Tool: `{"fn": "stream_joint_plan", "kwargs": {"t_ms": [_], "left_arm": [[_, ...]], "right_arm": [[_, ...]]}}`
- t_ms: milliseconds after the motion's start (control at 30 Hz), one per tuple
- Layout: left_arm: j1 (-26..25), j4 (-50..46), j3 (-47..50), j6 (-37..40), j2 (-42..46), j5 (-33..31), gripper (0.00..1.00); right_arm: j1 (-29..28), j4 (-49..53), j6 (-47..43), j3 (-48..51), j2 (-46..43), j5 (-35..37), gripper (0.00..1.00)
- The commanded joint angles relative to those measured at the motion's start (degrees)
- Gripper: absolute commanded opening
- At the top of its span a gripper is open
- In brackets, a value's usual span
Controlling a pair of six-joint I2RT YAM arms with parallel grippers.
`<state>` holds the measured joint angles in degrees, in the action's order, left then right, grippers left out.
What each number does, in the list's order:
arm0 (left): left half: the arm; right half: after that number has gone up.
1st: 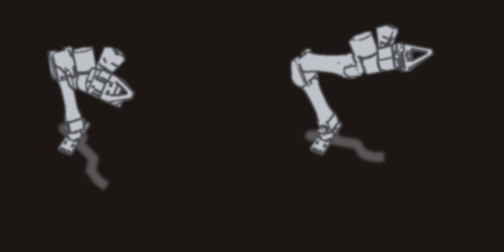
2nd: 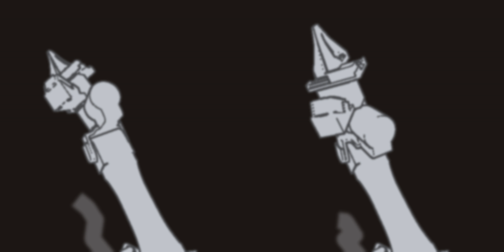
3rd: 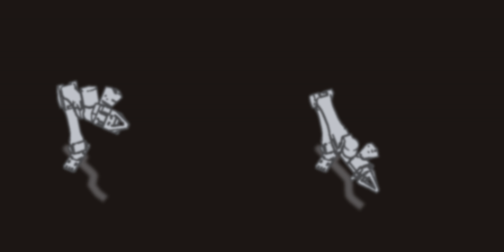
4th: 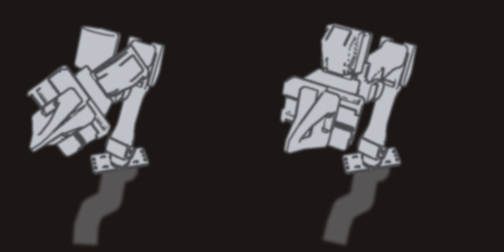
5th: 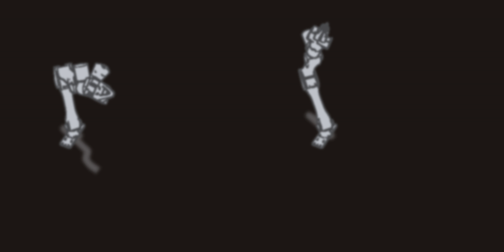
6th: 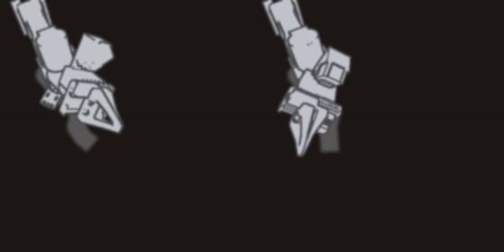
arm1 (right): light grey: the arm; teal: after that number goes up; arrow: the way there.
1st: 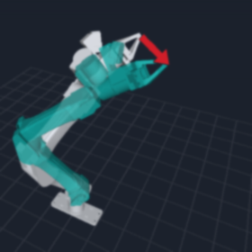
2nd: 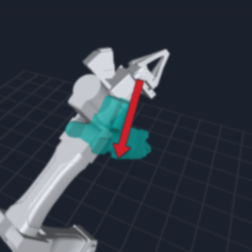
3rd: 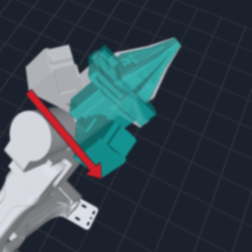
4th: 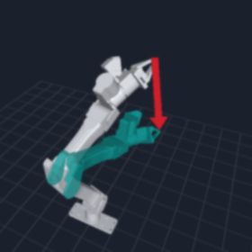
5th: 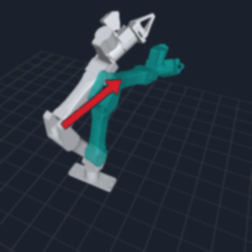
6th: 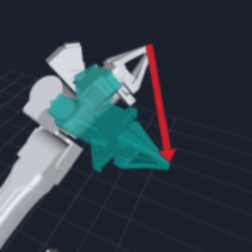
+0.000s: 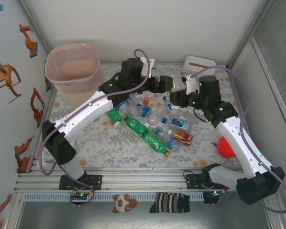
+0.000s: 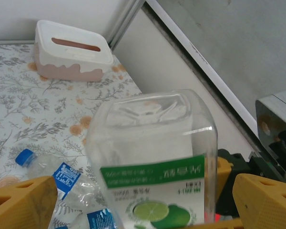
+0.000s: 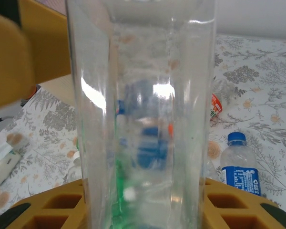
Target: Put the plastic bottles in the bin
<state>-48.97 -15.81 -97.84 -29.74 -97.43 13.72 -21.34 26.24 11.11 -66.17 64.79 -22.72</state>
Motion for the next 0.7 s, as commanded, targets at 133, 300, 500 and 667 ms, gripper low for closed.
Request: {"fn": "stream_joint_plan", "kwargs": {"t_ms": [133, 300, 500, 667], "left_arm": [[-2.0, 3.4, -2.7, -0.9, -2.6, 1.0, 0.92], [-2.0, 4.0, -2.5, -2.4, -3.4, 1.1, 0.83], [-2.0, 5.4, -1.9, -3.6, -3.4, 1.3, 0.71], [-2.0, 5.8, -1.2, -3.7, -2.8, 0.6, 0.66]], "right_arm": [[-0.9, -1.5, 0.7, -1.9, -1.2, -0.1, 0.37], [-0.9, -1.6, 0.5, -1.9, -1.4, 0.3, 0.37], [-1.0, -1.7, 0.1, -1.5, -1.8, 1.1, 0.37], [-1.0, -1.6, 0.0, -1.5, -1.7, 1.3, 0.38]]}}
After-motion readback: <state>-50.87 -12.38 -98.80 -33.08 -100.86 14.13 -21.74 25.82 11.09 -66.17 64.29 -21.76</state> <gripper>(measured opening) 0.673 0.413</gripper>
